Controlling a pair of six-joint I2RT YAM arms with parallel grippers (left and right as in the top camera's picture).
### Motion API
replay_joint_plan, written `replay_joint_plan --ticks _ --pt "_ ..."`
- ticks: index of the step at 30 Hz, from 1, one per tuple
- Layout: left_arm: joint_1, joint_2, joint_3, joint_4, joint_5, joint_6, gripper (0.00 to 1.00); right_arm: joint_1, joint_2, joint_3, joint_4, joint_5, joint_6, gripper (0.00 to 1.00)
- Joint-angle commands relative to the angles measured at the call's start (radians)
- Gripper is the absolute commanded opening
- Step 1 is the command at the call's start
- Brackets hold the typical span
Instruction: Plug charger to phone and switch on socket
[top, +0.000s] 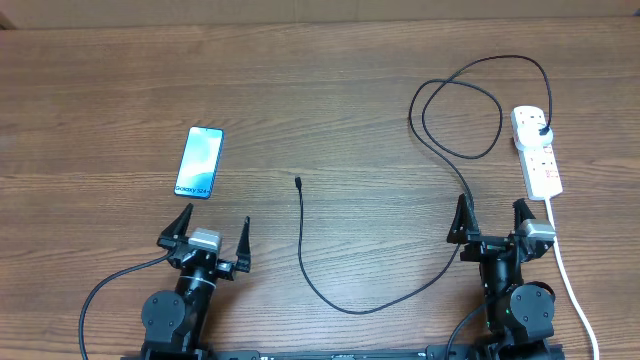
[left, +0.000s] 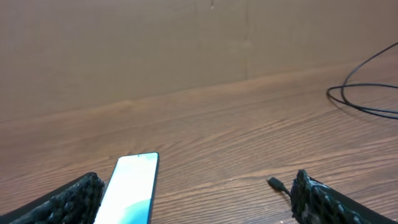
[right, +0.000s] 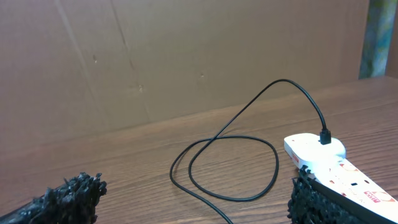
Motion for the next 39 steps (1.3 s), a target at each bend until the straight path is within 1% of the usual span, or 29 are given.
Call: replay_joint_plan --ticks 1,5,8,16,22,28,33,36,39 --pt "0.000 -0.008 -0.004 -0.007 -0.024 0.023 1.00 0.006 -0.009 -0.011 0.006 -0.002 -0.005 1.00" --pt "0.000 -0.008 -0.003 -0.002 -0.025 0.014 1.00 0.006 -0.009 -0.011 0.006 -0.002 -0.005 1.00" --pt "0.000 -0.008 -0.002 0.013 -0.024 -0.048 1.00 0.006 -0.009 -0.011 0.006 -0.002 -0.005 1.00" --pt "0.000 -0.007 0.052 0.011 -0.021 -0.048 1.00 0.006 -0.009 -0.011 0.006 -0.002 -0.005 1.00" --pt "0.000 0.036 0.157 -0.068 -0.021 -0.048 1.00 0.006 -0.009 -0.011 0.006 -0.002 -0.005 1.00" --pt "0.000 0.165 0.290 -0.086 -0.018 -0.048 1.00 0.006 -0.009 -0.011 0.006 -0.002 -0.005 1.00" --pt "0.000 0.280 0.391 -0.110 0.018 -0.048 1.00 0.006 -0.009 -0.011 0.006 -0.002 -0.005 1.00" --pt "0.000 0.359 0.473 -0.162 0.026 -0.048 1.00 0.006 -0.009 -0.011 0.006 -0.002 -0.005 1.00" --pt "0.000 0.468 0.594 -0.260 0.025 -0.048 1.00 0.006 -0.009 -0.011 0.006 -0.002 -0.005 1.00"
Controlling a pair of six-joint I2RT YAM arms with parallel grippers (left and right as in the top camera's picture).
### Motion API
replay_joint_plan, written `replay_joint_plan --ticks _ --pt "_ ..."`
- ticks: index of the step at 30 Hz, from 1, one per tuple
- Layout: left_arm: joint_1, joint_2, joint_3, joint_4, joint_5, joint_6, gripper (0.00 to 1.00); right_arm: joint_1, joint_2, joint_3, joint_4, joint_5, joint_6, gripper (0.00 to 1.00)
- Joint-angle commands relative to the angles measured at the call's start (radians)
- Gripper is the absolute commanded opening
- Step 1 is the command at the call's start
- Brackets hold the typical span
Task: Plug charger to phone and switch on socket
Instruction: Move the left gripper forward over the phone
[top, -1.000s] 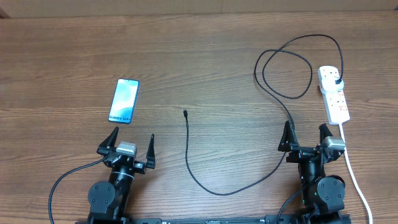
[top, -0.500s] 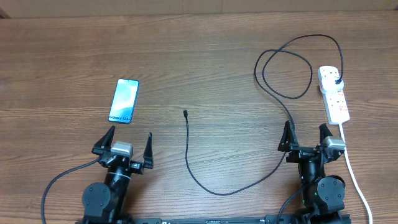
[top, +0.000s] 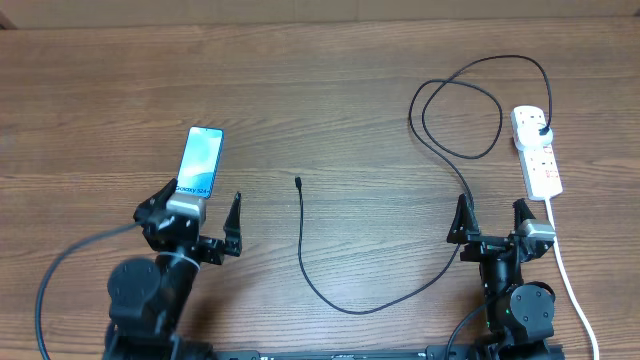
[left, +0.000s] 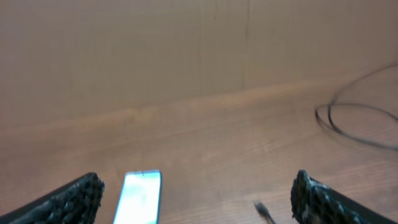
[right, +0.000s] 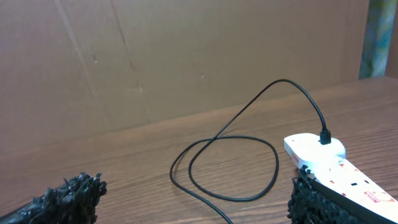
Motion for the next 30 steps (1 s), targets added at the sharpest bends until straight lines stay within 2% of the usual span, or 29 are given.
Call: replay_joint_plan --ticks 1,17,27,30 --pt "0.000 0.113 0.149 -0.075 0.016 -0.013 1.00 0.006 -0.009 -0.011 0.007 -0.002 -0.005 1.00" --pt "0.000 0.539 0.627 -0.513 0.018 -0.013 1.00 0.006 -0.009 -0.011 0.007 -0.002 -0.005 1.00" --pt "0.000 0.803 0.860 -0.723 0.070 0.020 1.00 0.006 -0.009 -0.011 0.007 -0.002 -0.004 1.00" --pt "0.000 0.869 0.925 -0.783 0.127 0.023 0.99 0.006 -0.009 -0.011 0.007 -0.002 -0.005 1.00"
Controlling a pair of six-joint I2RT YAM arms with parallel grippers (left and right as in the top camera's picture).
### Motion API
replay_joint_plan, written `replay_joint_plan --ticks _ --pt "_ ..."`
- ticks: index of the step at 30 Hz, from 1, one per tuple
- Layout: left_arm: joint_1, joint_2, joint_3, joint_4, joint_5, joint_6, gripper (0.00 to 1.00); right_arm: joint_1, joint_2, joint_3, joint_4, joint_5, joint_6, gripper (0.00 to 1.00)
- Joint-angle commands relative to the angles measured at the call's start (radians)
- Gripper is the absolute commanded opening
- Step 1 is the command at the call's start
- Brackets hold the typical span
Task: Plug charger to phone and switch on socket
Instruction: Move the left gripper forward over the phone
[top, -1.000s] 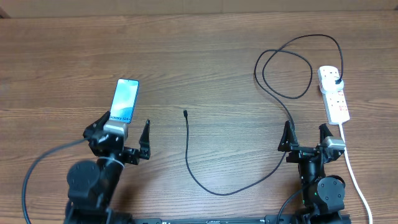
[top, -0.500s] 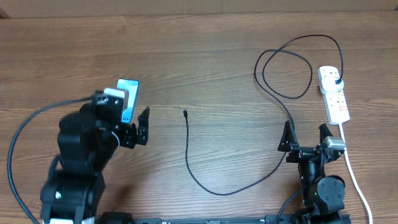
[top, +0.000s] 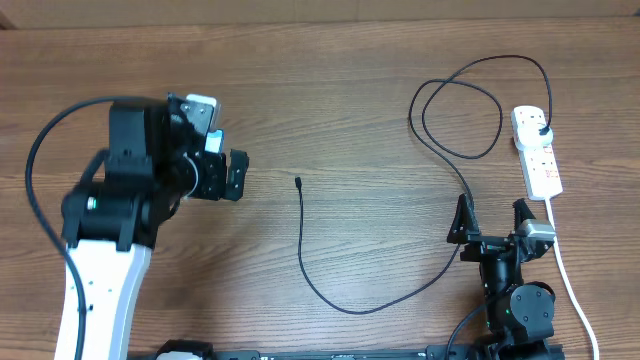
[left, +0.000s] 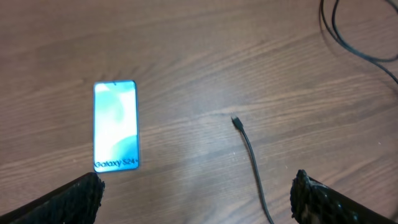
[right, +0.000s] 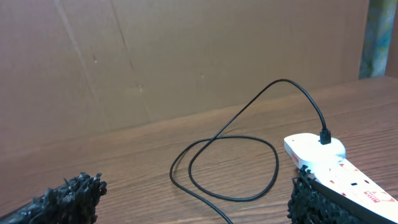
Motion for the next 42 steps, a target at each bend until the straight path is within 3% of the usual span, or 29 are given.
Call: replay_joint_plan --ticks 1,19,26,42 --pt "0.000 0.066 0.085 -0.038 0.089 0.022 1.00 0.005 -0.009 -0.011 0.007 -0.002 -0.004 1.00" --pt "-0.001 0.304 0.086 -0.121 0.141 0.035 1.00 0.005 -0.009 -0.011 0.007 -0.002 -0.004 1.00" --pt "0.004 0.316 0.097 -0.110 0.064 0.026 1.00 0.005 -0.009 -0.011 0.007 -0.002 -0.004 1.00" --pt "0.214 0.316 0.154 -0.112 -0.005 0.047 1.00 0.005 -0.009 -0.011 0.007 -0.002 -0.004 1.00"
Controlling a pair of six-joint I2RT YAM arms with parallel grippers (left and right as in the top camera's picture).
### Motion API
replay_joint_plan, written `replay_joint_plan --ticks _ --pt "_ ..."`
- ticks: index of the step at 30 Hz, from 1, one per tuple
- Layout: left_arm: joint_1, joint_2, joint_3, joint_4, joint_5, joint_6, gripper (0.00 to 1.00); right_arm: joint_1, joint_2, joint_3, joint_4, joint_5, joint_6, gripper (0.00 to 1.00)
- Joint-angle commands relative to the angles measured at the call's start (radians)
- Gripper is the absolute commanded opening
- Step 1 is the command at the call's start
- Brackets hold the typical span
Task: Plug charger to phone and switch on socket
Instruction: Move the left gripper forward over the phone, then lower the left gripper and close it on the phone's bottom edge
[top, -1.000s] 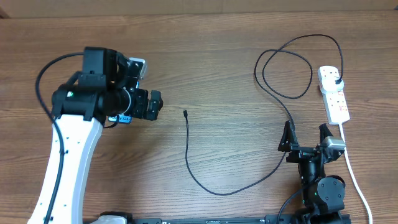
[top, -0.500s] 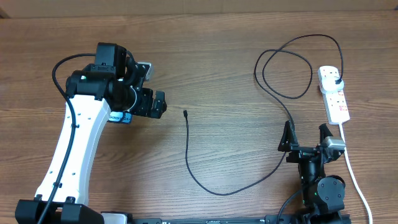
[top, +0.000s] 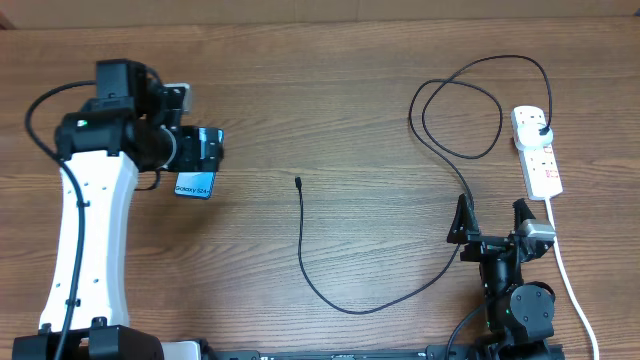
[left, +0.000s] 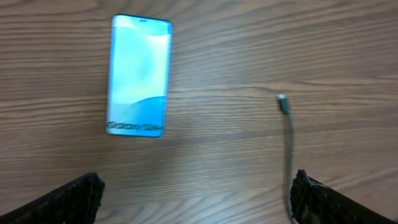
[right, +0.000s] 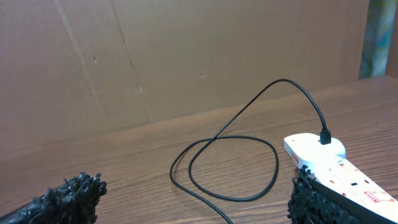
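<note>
The blue-screened phone (top: 196, 184) lies flat at the table's left; in the left wrist view the phone (left: 138, 74) sits above and left of the jaws. My left gripper (top: 192, 152) hovers over it, open and empty (left: 196, 202). The black charger cable's free tip (top: 298, 182) lies right of the phone, also in the wrist view (left: 283, 102). Its other end is plugged into the white power strip (top: 537, 160) at the far right. My right gripper (top: 491, 212) rests open near the front edge (right: 193, 199).
The cable loops widely across the right half of the table (top: 460, 110), passing just left of my right gripper. The strip's white lead (top: 565, 270) runs toward the front edge. A brown cardboard wall (right: 186, 56) backs the table.
My left arm has shifted a little to the left and back above the phone. In its wrist view the phone now appears larger and the cable tip sits further right. The right arm has not moved.
Both grippers stood open at the front edge, the phone ahead of the left one. Then the left arm stood closer to the phone. Later it was raised, looking down on phone and cable tip. Now it hovers open over the phone. Phone and cable lie unmoved.
</note>
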Motion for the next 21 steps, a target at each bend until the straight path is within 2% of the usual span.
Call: replay_joint_plan --ticks 1,7,16,21 --pt "0.021 0.003 0.026 0.006 -0.048 0.034 1.00 0.006 -0.009 -0.011 0.006 -0.002 -0.004 1.00" --pt "0.022 0.051 0.026 0.026 -0.106 0.056 1.00 0.006 -0.009 -0.011 0.006 -0.002 -0.005 1.00" --pt "0.022 0.237 0.026 0.083 -0.129 0.064 1.00 0.006 -0.009 -0.011 0.006 -0.002 -0.005 1.00" --pt "0.022 0.324 0.026 0.125 -0.127 0.122 1.00 0.006 -0.009 -0.011 0.006 -0.002 -0.005 1.00"
